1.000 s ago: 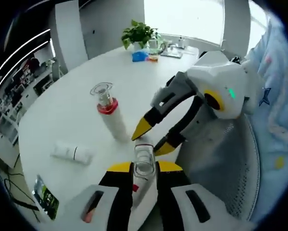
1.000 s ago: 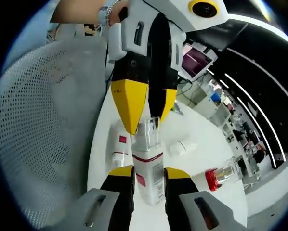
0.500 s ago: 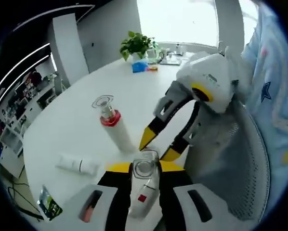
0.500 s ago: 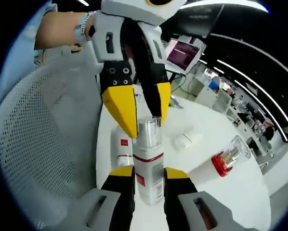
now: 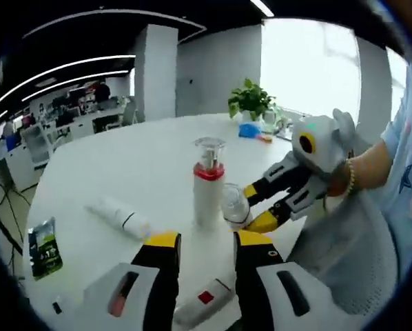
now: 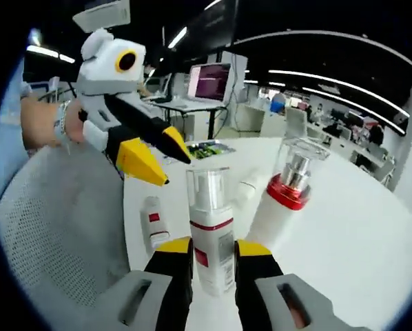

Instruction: Arrange the skincare products in the storage area until every visible bottle or jar stands upright without overlapping.

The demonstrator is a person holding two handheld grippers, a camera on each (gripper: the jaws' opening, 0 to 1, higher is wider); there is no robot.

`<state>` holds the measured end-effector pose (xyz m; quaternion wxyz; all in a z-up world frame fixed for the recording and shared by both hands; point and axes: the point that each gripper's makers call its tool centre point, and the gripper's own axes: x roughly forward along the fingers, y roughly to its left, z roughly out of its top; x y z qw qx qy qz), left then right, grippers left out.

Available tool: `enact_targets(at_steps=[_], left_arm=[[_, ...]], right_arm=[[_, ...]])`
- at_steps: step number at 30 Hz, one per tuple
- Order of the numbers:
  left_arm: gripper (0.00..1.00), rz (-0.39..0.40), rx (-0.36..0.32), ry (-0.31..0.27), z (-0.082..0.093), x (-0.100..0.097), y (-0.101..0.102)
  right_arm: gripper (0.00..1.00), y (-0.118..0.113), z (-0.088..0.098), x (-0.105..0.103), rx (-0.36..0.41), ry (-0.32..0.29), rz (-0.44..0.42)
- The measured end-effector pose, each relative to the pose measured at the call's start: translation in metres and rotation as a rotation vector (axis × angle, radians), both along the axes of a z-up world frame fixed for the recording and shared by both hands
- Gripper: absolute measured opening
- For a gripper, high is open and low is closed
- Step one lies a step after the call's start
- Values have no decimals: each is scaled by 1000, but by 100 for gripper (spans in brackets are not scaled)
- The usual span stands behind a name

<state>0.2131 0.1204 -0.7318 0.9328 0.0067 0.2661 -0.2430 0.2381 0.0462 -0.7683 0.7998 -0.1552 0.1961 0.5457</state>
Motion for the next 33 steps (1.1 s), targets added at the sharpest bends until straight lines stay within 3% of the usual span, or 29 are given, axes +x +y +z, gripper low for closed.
enact_targets(at_steps=[4,7,11,16,24,28,31,33], left_arm=[[17,35,-26,-7,0,7,7],[13,0,-79,29,-2,7,-7],[13,-44,-218,58,8,11,-36],[12,-44,-270,94,8,17,-52],[12,-74,-249,57,9,22,-69],[12,-108,-230,45,5,21,-74],[12,-128,-226,48,1,18,-77],[11,-128,-224,60,-3,16,-75]], right_arm=[[17,3,3,2,101,62,-13],[17,5,1,-1,84,54,2],[17,7,-1,-5,56,31,23],[17,6,-1,-4,55,20,22],[17,1,-3,4,49,12,-17],[17,1,-10,4,37,35,-26],[17,-4,-23,4,-25,59,-40],[17,-5,-21,6,-11,66,-62]])
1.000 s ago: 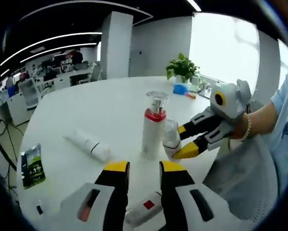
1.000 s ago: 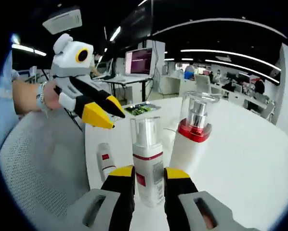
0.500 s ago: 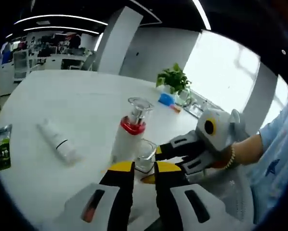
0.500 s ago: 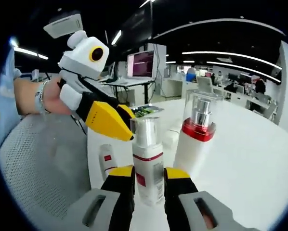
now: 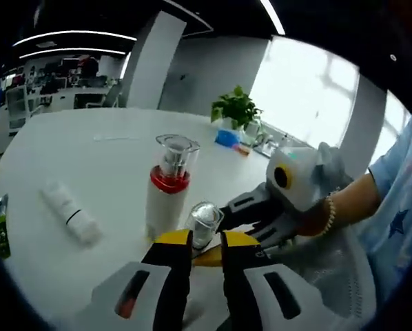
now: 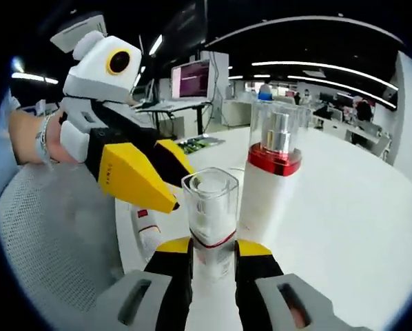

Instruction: Arrange the skincare products in the storage area until every visible bottle or jar stands upright without overlapping.

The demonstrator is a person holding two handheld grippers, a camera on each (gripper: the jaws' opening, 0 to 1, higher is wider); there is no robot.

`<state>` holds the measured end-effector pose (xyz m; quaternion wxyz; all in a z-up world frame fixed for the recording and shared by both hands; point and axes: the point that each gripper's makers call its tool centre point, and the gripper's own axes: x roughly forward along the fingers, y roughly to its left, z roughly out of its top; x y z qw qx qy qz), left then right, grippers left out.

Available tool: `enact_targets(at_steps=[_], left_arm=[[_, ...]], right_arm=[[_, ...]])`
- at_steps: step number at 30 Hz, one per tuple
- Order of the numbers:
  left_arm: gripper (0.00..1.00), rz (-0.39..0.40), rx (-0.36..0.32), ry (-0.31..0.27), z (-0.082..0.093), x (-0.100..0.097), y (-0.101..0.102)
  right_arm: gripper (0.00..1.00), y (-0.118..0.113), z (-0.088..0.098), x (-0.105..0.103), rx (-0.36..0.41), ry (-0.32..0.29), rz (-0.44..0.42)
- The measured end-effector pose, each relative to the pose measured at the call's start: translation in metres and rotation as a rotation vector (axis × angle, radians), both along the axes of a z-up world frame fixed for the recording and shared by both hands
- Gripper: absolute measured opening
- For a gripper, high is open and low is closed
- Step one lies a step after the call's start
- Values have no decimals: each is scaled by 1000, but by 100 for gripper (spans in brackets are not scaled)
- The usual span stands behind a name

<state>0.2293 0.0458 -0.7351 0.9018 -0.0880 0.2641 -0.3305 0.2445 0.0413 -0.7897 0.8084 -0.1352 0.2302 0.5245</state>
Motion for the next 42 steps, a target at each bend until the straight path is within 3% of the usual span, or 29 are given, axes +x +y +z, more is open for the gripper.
enact_targets(at_steps=[4,14,31,42], left_arm=[[11,14,28,23,-7,0,8],[10,58,-1,59,-9,1,18],[7,89,9,58,-9,4,26],[5,81,55,64,-16,3,26]], right_arm=[[18,-1,0,4,8,0,-20],[25,-4,-11,2,-33,54,-33],[10,-11,-23,2,-103,85,-53],[9,-9,-26,-3,-124,85,-31]])
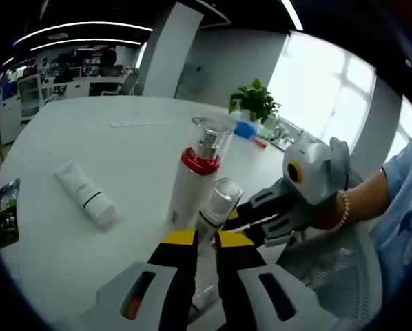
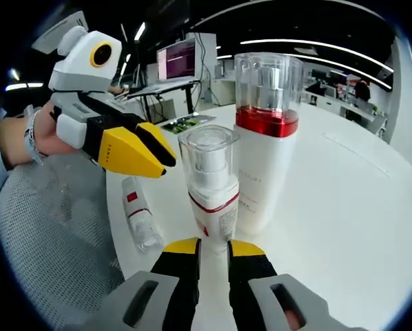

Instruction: Arrange the skincare products in the storage area until every visible bottle or jar stands upright without overlapping.

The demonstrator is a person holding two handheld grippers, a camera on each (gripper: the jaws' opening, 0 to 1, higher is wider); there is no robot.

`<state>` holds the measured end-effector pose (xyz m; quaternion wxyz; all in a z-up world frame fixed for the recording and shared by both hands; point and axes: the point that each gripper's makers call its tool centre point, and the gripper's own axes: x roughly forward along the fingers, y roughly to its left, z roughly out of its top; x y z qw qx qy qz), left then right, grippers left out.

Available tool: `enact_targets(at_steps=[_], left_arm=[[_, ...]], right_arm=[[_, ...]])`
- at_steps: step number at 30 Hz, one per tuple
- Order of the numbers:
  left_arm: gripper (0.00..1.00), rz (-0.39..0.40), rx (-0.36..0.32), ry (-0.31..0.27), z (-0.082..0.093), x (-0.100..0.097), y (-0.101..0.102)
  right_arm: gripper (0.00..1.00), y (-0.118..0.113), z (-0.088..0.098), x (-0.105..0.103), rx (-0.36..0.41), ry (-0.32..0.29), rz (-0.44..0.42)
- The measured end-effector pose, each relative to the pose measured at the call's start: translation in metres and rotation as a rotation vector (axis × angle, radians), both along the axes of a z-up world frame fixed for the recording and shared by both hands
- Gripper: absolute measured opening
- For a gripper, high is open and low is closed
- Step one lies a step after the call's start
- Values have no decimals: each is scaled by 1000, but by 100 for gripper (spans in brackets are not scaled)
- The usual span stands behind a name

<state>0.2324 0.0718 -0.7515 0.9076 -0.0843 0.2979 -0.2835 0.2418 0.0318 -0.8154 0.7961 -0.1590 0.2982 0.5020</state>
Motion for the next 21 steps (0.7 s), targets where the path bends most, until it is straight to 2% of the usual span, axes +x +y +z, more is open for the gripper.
enact_targets(at_steps=[3,6,9,10,11,12,14,17,19,21], left_arm=[[4,-3,9,8,-3,-1,0],[4,-4,18,11,-4,-1,1],[4,-1,18,15,-5,-2,2],[4,-1,18,17,-5,-2,2],[4,0,18,19,-5,-2,2],[4,-1,18,21,-6,-2,1],[4,-5,19,23,-6,-2,0],[4,-9,17,22,-6,-2,-1],[4,-12,18,24,-6,-3,-1],[4,-15,20,27,-7,-4,-2]], right_arm=[[12,-4,1,1,-18,-5,2],[15,-13,10,8,0,-6,-30],[16,-24,40,26,97,-67,-76],[16,-26,54,31,140,-120,-44],[16,-28,57,33,149,-134,-39],[16,-32,68,35,173,-153,-4],[18,-36,80,39,201,-148,17],[20,-39,109,52,309,-174,13],[25,-31,121,55,367,-159,40],[33,-20,127,54,394,-137,83]])
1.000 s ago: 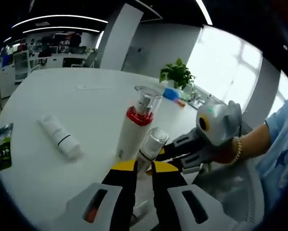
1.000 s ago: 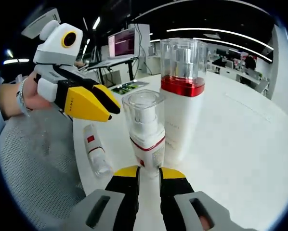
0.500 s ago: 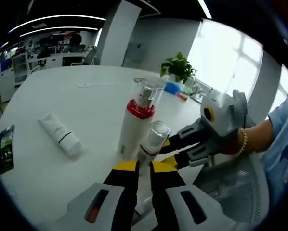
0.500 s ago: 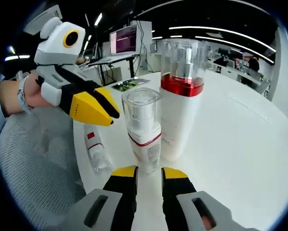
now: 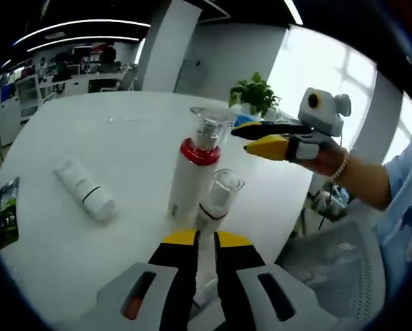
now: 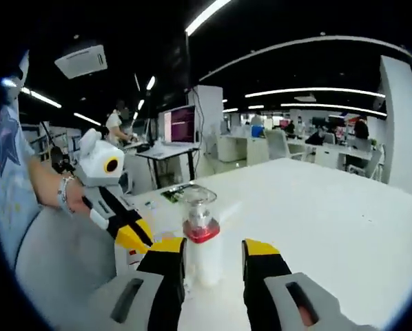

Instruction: Arrange the skincare products in the storage area until every visible bottle or jar stands upright without overlapping.

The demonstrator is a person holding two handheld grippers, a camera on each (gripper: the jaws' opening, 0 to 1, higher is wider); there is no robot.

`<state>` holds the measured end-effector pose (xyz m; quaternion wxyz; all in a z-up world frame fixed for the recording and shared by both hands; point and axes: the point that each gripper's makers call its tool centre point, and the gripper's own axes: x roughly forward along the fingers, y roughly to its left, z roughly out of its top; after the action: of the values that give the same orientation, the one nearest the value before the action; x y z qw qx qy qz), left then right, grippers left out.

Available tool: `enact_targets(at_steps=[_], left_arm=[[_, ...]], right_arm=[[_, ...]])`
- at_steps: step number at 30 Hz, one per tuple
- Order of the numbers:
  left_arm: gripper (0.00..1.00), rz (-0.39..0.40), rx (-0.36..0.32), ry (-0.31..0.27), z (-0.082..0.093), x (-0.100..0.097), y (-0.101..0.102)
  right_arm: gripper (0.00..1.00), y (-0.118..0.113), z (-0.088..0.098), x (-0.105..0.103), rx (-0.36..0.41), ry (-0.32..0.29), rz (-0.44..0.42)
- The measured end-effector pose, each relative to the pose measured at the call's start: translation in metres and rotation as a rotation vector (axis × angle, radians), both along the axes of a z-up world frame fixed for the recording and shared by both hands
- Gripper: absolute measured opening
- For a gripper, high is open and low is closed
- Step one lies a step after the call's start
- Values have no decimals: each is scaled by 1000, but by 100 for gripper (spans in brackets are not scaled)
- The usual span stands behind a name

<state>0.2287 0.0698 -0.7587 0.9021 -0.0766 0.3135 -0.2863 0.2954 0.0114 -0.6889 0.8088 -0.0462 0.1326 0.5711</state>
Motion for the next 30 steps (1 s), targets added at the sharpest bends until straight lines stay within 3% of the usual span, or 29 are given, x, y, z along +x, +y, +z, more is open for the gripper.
enact_targets(at_steps=[5,10,13,20,25,30], left_arm=[[4,-4,4,7,-2,-1,0],[4,-1,10,13,-3,-3,2],[4,4,8,12,-3,-3,3],[4,0,6,15,-3,-3,2],[4,0,6,15,-3,-3,2],[4,3,5,14,-3,-3,3]], right_arm=[[36,35,1,-4,-9,-9,130],[32,51,-14,-2,-59,7,182],[27,52,-14,-1,-58,-3,185],[25,52,-13,-2,-60,-4,160],[25,49,-14,3,-49,-13,68],[25,48,-14,5,-50,-24,29]])
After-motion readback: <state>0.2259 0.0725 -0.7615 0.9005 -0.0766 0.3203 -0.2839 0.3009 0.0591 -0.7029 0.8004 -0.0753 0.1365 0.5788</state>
